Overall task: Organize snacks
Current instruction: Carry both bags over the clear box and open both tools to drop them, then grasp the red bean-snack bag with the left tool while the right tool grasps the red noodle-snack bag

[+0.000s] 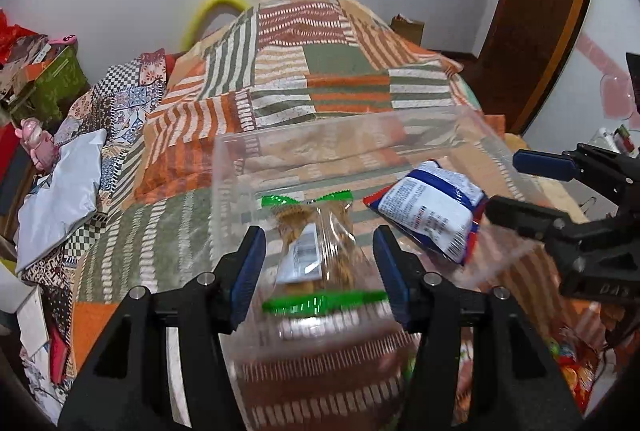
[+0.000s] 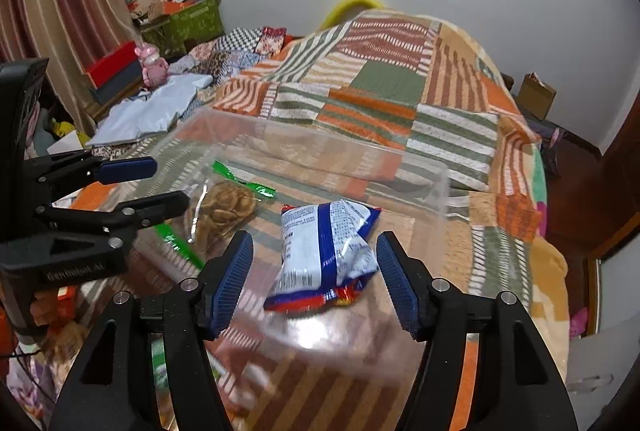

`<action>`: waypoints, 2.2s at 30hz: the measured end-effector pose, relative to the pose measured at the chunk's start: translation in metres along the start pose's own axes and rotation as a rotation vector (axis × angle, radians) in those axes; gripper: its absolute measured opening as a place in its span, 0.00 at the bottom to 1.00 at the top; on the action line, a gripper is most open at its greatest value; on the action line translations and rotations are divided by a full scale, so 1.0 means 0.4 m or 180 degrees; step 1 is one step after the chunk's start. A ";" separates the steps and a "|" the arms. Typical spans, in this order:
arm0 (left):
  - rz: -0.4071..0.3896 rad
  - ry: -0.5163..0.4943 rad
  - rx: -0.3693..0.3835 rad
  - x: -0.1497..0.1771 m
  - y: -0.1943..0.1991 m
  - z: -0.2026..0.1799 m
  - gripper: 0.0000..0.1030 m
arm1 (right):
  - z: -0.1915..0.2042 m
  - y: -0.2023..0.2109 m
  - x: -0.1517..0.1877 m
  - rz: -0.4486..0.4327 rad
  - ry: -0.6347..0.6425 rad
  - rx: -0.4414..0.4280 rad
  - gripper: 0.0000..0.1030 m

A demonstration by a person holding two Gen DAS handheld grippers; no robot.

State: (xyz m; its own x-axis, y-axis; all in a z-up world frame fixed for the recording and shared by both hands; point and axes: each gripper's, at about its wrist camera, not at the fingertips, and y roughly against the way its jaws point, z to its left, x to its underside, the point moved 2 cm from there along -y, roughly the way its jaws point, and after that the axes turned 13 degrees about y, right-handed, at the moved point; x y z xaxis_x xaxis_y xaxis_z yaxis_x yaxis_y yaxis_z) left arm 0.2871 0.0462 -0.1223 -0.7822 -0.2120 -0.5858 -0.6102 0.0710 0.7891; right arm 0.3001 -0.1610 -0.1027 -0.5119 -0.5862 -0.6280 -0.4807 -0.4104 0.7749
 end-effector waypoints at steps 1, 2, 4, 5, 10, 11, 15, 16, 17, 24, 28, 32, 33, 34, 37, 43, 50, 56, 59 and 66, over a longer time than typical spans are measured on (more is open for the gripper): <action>-0.0022 0.0008 0.0004 0.006 0.017 0.003 0.56 | 0.000 0.017 0.004 -0.0033 -0.0006 0.0025 0.60; -0.0045 0.0013 0.0006 0.014 0.037 0.006 0.56 | 0.000 0.041 0.011 -0.0078 -0.0012 0.0053 0.61; -0.0084 0.0019 0.0015 0.030 0.072 0.010 0.57 | 0.001 0.082 0.024 -0.0156 -0.0035 0.0061 0.62; -0.0109 0.0018 0.0024 0.041 0.092 0.011 0.57 | 0.003 0.098 0.030 -0.0190 -0.0047 0.0070 0.63; -0.0209 0.0027 0.0063 0.099 0.185 0.022 0.65 | 0.023 0.190 0.077 -0.0367 -0.0032 0.0163 0.70; -0.0211 0.0026 0.0064 0.112 0.197 0.023 0.65 | 0.029 0.203 0.088 -0.0393 -0.0032 0.0181 0.71; -0.0206 0.0085 0.0082 0.167 0.244 0.047 0.68 | 0.054 0.243 0.137 -0.0438 -0.0034 0.0224 0.72; -0.0201 0.0107 0.0081 0.182 0.253 0.056 0.69 | 0.059 0.250 0.148 -0.0445 -0.0039 0.0228 0.72; -0.0191 0.0126 0.0071 0.198 0.259 0.067 0.69 | 0.065 0.257 0.161 -0.0449 -0.0045 0.0227 0.72; -0.0022 0.0360 -0.0025 0.308 0.270 0.153 0.69 | 0.112 0.269 0.268 -0.0364 -0.0046 0.0285 0.72; 0.0077 0.0488 -0.0086 0.367 0.257 0.201 0.69 | 0.127 0.260 0.323 -0.0269 -0.0134 0.0235 0.74; 0.0198 0.0606 -0.0116 0.417 0.241 0.249 0.69 | 0.132 0.238 0.381 -0.0091 -0.0226 0.0194 0.74; 0.0210 0.0634 -0.0147 0.427 0.238 0.262 0.69 | 0.131 0.234 0.390 -0.0054 -0.0240 0.0187 0.75; 0.0225 0.0659 -0.0165 0.438 0.234 0.274 0.70 | 0.129 0.225 0.401 -0.0001 -0.0263 0.0171 0.75; 0.0247 0.0748 -0.0169 0.460 0.228 0.302 0.75 | 0.130 0.211 0.429 0.0105 -0.0289 0.0163 0.75; 0.0245 0.0605 -0.0255 0.474 0.215 0.302 0.79 | 0.129 0.172 0.460 0.0313 -0.0273 0.0168 0.77; 0.0263 0.0663 -0.0200 0.472 0.191 0.318 0.80 | 0.107 0.155 0.479 0.0292 -0.0456 0.0041 0.77; 0.0247 0.0674 -0.0251 0.463 0.161 0.322 0.77 | 0.096 0.163 0.487 0.0219 -0.0581 0.0001 0.70; 0.0223 0.0615 -0.0261 0.459 0.152 0.314 0.73 | 0.094 0.169 0.486 0.0180 -0.0602 0.0015 0.66; 0.0161 0.0553 -0.0276 0.456 0.161 0.307 0.64 | 0.083 0.180 0.474 0.0122 -0.0627 0.0126 0.65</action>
State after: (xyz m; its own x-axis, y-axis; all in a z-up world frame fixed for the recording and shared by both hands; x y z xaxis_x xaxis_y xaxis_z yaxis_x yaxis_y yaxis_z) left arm 0.0894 0.1319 -0.2010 -0.7736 -0.3757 -0.5103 -0.5517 0.0031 0.8340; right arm 0.1446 -0.2786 -0.1684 -0.6579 -0.4512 -0.6030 -0.4838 -0.3604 0.7976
